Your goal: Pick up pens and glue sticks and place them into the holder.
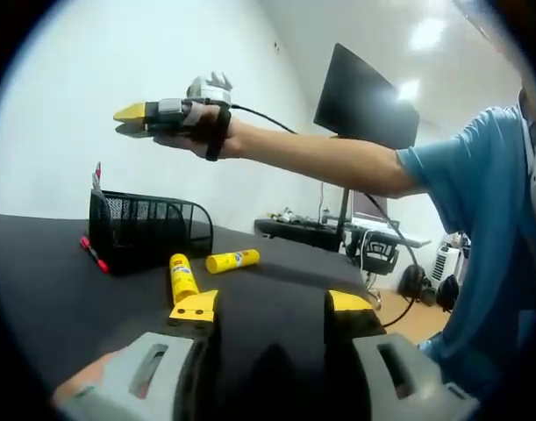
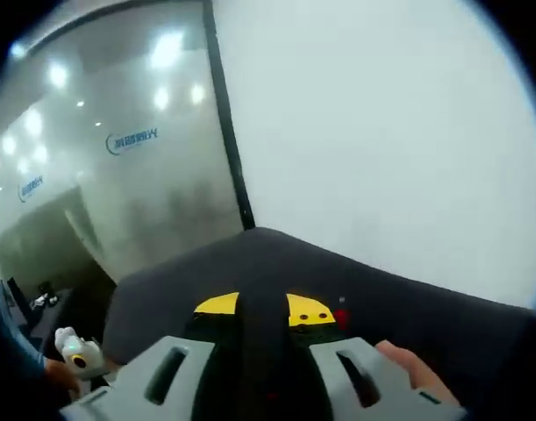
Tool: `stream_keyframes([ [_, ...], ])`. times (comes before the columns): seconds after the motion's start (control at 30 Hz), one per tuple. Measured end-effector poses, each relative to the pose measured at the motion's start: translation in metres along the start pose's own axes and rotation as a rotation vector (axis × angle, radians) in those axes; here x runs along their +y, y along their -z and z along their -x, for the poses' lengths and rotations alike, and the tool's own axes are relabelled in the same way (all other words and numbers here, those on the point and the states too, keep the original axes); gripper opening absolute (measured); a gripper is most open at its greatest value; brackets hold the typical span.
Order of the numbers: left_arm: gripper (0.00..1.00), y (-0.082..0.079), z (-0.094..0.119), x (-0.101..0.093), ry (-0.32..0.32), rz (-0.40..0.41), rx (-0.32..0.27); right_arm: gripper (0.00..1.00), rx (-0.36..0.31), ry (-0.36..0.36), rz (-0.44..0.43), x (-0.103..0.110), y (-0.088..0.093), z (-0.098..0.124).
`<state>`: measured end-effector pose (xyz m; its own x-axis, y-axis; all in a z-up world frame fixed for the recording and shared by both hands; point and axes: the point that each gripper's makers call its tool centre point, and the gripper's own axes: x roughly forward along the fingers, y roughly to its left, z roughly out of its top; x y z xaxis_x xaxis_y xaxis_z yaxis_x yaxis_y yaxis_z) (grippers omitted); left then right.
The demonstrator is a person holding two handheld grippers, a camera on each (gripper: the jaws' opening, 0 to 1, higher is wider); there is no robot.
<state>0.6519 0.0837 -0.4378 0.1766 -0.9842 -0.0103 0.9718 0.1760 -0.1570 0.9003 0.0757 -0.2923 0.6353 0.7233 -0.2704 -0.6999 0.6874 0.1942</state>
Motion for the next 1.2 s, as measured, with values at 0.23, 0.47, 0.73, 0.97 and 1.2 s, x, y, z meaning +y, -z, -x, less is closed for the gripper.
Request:
stream_keyframes([
  [0.23, 0.44, -0.004, 0.002, 0.002, -0.012, 0.001, -0.019, 0.16, 0.002, -0.005, 0.088, 0.026, 0.005, 0.005],
  [0.47, 0.44, -0.003, 0.001, 0.003, -0.015, 0.003, -0.016, 0.16, -0.043, 0.023, 0.195, 0.039, 0.036, 0.061],
  [0.73, 0.45, -0.002, 0.001, 0.011, -0.051, 0.028, -0.013, 0.18, 0.031, 0.032, 0.254, 0.045, 0.089, 0.112],
  [0.97, 0.45, -0.003, 0.003, 0.014, -0.069, 0.048, -0.023, 0.21, 0.003, 0.096, 0.269, 0.044, 0.12, 0.146],
  [1.2, 0.44, -0.005, 0.002, 0.026, -0.077, 0.067, -0.032, 0.26, -0.072, 0.108, 0.278, 0.053, 0.166, 0.164],
])
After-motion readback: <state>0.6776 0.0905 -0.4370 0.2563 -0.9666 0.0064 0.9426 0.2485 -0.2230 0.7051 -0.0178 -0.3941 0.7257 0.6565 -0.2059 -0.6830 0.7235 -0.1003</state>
